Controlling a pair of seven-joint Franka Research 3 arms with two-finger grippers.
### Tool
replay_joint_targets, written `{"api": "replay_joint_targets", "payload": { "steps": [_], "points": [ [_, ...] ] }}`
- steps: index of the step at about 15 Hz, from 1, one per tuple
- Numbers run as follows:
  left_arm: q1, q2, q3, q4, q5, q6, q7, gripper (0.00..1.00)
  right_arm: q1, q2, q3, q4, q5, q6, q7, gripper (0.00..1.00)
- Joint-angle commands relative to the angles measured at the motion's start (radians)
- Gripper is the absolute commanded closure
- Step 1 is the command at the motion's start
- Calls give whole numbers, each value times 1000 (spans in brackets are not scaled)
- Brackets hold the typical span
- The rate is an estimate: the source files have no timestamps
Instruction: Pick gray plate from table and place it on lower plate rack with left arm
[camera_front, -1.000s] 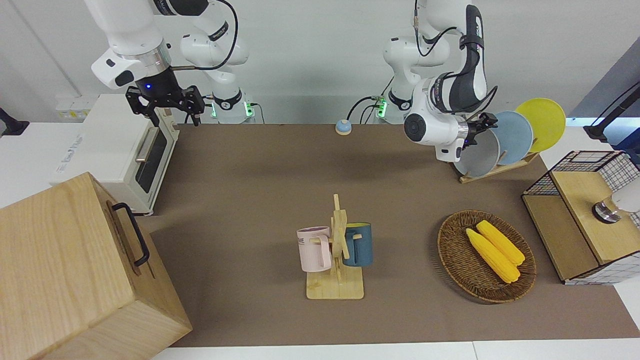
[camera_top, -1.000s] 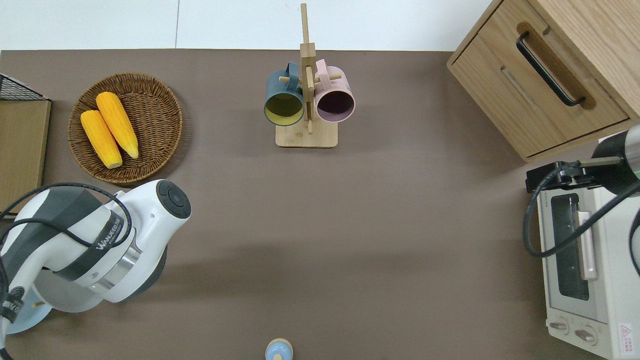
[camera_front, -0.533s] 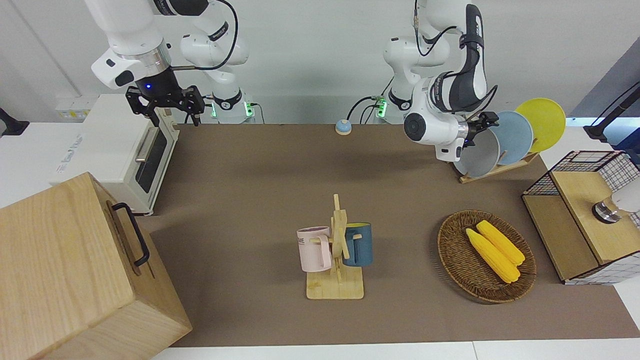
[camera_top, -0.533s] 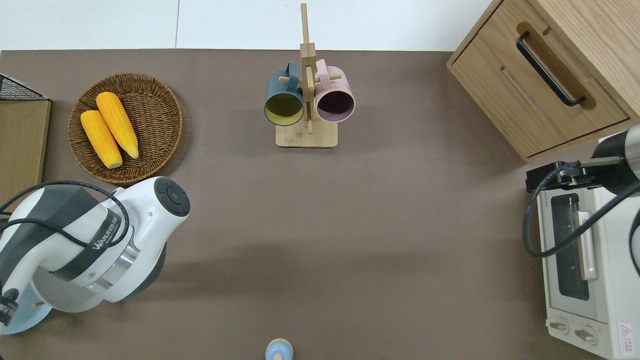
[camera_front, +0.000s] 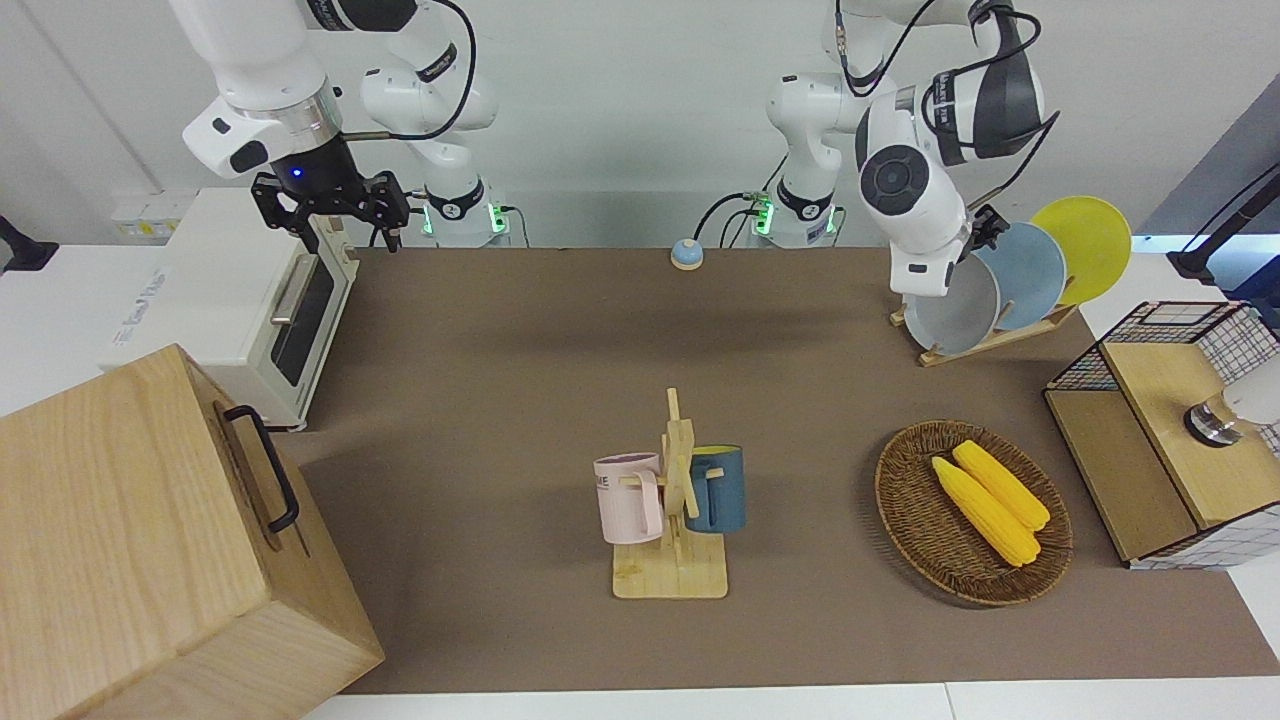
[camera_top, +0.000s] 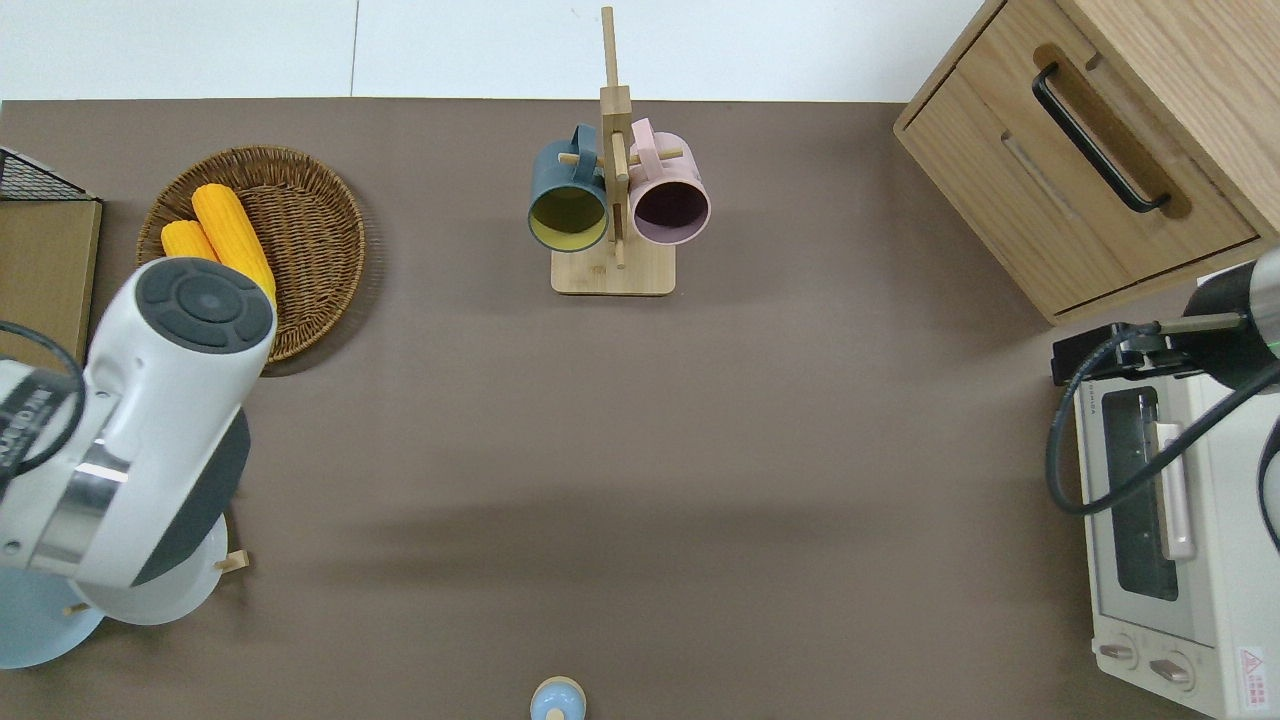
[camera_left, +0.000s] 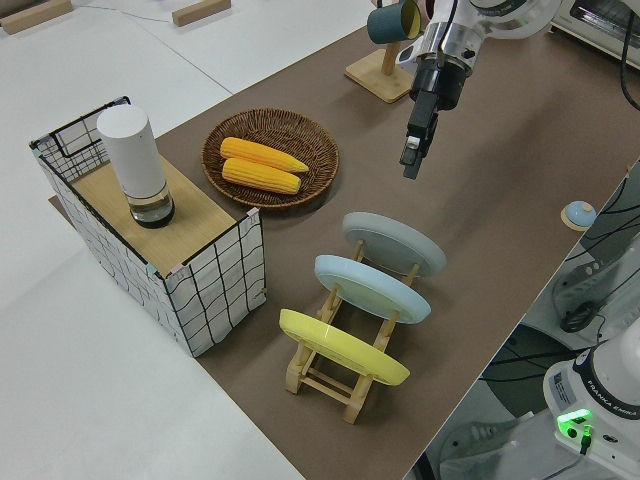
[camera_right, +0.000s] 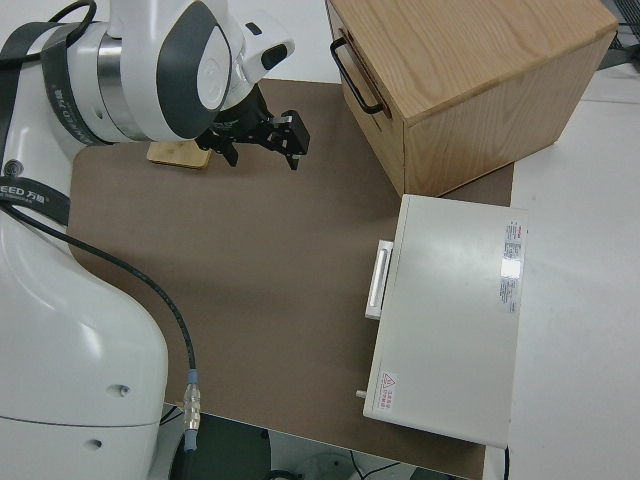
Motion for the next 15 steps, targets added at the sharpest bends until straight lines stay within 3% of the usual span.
{"api": "replay_joint_targets", "payload": {
  "steps": [1,6,10,15],
  "points": [
    [11,5,25,147,-171,-2,25,0,7,0,-6,6,3,-1,4,17],
    [11,1,89,301,-379,-18,126,0,7,0,-6,6,3,-1,4,17],
    [38,-19,120,335,-556,7,279,5,7,0,-6,6,3,-2,4,17],
    [42,-71,167,337,-583,15,408,9,7,0,-6,6,3,-1,4,17]
  ]
}}
